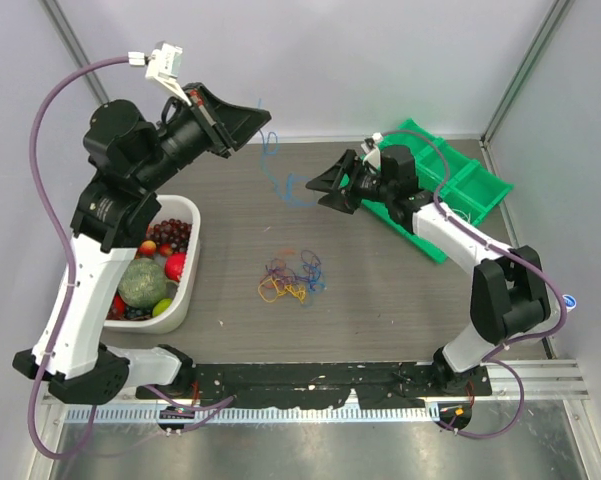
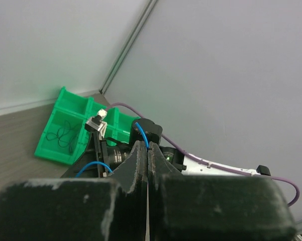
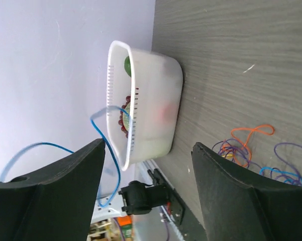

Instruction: Untangle the cables

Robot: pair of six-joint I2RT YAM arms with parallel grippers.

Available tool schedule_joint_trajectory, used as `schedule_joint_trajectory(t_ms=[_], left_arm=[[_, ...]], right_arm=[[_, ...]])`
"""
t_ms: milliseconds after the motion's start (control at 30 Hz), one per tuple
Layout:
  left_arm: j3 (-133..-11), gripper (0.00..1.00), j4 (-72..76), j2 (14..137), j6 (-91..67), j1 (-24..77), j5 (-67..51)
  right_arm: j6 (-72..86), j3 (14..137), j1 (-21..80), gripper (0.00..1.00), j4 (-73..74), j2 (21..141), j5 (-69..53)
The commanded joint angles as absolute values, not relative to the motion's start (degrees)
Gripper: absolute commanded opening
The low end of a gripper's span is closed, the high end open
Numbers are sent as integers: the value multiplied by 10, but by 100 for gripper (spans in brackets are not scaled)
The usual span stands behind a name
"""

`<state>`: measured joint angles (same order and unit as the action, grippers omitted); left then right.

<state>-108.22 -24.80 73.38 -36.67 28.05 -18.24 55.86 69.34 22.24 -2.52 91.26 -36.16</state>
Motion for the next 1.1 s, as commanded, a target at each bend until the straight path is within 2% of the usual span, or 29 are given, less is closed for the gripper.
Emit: schedule_joint_trajectory(t_ms=[0, 100, 233, 533, 900, 1067], left_arm=[[-1059, 0, -193, 733, -398, 279, -200], [-1056, 0, -192, 739, -400, 279, -200], [-1055, 0, -192, 748, -403, 280, -199], [-1051, 0, -192, 752, -409, 279, -197], [-1063, 0, -189, 764, -413, 279, -198], [-1046, 0, -187, 760, -417, 279, -199]], right_arm=[[704, 639, 229, 76, -206, 875, -381], [756, 595, 229, 77, -299, 889, -395], [801, 584, 233, 77, -352, 905, -426], [715, 625, 236, 81, -226, 919, -464], [761, 659, 263, 82, -254, 965, -495], [824, 669, 265, 83, -333, 969, -489]])
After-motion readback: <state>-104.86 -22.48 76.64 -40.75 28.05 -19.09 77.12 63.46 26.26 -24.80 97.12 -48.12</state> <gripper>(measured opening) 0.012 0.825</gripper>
